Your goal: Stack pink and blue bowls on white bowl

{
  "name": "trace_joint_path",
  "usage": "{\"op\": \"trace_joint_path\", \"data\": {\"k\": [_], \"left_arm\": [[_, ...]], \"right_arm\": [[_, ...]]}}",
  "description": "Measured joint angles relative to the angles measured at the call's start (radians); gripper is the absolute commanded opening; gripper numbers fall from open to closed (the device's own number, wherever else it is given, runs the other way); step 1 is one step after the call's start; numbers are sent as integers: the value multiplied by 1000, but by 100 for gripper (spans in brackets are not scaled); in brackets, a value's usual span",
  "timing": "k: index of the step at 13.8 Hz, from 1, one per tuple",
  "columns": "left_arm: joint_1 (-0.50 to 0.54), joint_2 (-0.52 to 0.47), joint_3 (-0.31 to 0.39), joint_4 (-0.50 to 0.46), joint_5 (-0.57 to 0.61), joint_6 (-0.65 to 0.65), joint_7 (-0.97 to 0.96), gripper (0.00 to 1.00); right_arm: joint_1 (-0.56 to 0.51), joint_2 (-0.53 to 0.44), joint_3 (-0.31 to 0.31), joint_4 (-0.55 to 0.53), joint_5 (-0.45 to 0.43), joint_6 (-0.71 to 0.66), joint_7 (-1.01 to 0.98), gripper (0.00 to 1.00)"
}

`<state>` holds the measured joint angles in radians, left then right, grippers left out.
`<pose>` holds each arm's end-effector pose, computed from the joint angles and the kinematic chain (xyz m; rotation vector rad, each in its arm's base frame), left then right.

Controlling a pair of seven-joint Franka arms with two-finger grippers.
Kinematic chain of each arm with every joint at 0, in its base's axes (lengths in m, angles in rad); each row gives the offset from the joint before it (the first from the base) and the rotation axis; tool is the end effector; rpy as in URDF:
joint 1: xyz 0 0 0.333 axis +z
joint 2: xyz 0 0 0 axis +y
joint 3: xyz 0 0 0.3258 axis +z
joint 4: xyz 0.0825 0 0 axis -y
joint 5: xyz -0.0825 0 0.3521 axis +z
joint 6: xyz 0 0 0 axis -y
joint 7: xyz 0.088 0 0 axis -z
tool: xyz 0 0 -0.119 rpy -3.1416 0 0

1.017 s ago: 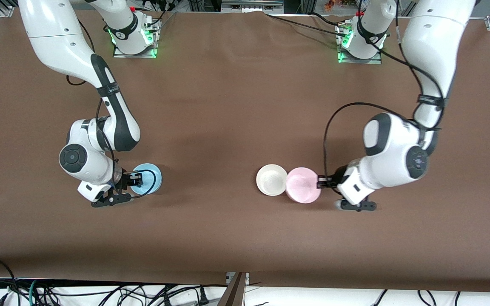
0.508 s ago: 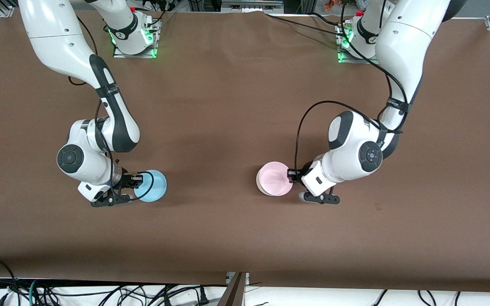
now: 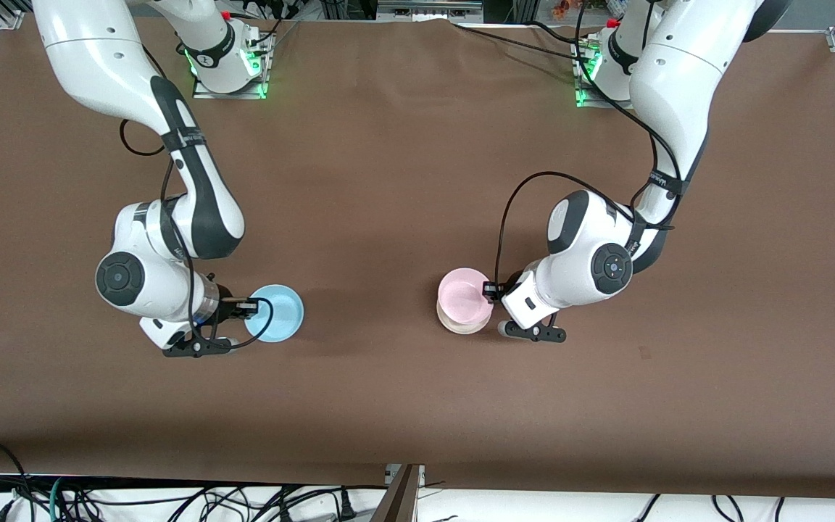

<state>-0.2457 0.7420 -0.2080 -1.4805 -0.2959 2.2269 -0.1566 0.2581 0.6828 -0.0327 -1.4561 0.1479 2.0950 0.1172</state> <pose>0.6375 -0.2934 0.2622 2.7756 -0.0851 -0.1412 0.6733 0.1676 0.2916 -3.0430 -0.0581 0.0922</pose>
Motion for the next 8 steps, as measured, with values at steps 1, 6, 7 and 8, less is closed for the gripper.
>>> {"op": "trace_joint_path", "data": {"k": [1,6,7,8], "left_arm": [[0,0,0,-4,0,0,0,0],[-3,10,0,-15,0,0,0,0],[-5,16,0,-15,0,0,0,0],[-7,20,0,-15,0,0,0,0]], "right_arm": [[8,0,10,16,0,-17,39,2],[90,0,30,60,0,-37,230,2],[101,0,30,66,0,-37,249,2],[107,0,30,69,0,-37,260,2]]}}
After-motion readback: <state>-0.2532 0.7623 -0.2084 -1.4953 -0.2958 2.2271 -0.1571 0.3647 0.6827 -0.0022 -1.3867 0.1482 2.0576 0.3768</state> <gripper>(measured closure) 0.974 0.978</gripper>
